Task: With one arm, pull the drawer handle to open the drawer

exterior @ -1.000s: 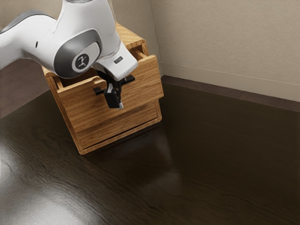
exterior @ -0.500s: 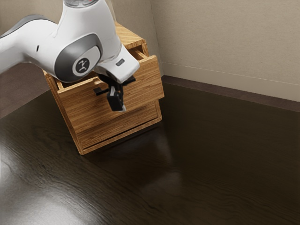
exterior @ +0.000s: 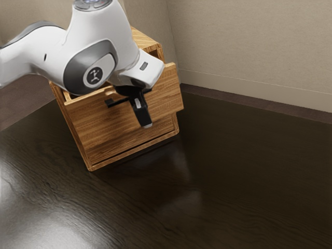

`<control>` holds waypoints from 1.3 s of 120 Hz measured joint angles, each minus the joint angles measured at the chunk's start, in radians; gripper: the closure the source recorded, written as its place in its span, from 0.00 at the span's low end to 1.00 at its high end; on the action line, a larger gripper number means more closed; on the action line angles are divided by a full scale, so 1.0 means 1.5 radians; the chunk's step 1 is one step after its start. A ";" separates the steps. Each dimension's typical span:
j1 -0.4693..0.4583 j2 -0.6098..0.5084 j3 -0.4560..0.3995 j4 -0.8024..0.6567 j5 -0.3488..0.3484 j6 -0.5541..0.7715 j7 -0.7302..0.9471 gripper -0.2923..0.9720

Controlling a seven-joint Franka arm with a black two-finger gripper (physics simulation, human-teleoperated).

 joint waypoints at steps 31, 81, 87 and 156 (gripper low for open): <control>-0.005 -0.019 -0.021 -0.017 -0.006 0.001 -0.096 0.23; -0.040 -0.032 -0.027 -0.033 -0.010 0.001 -0.191 0.17; -0.046 -0.035 -0.027 -0.036 -0.010 0.001 -0.200 0.20; -0.098 -0.066 -0.039 -0.072 -0.010 0.002 -0.309 0.24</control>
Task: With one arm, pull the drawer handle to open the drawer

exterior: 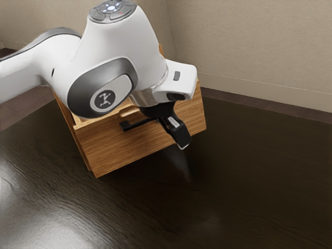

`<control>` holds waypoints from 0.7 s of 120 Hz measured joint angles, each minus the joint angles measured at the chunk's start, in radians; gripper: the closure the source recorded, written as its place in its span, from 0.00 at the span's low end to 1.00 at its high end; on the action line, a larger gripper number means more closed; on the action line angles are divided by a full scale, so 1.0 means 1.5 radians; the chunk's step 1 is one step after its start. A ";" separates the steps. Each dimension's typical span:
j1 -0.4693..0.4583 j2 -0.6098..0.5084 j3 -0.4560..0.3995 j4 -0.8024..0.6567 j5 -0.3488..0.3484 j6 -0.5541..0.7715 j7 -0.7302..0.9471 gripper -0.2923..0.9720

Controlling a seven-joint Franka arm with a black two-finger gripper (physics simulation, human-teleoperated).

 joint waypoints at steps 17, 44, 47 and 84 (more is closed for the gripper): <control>-0.005 -0.001 -0.003 -0.003 0.003 0.000 -0.023 0.27; 0.003 -0.002 -0.013 0.003 0.005 -0.001 -0.053 0.36; 0.005 -0.002 -0.014 0.004 0.006 -0.001 -0.056 0.39; -0.042 -0.018 -0.044 0.049 0.024 -0.011 -0.083 0.38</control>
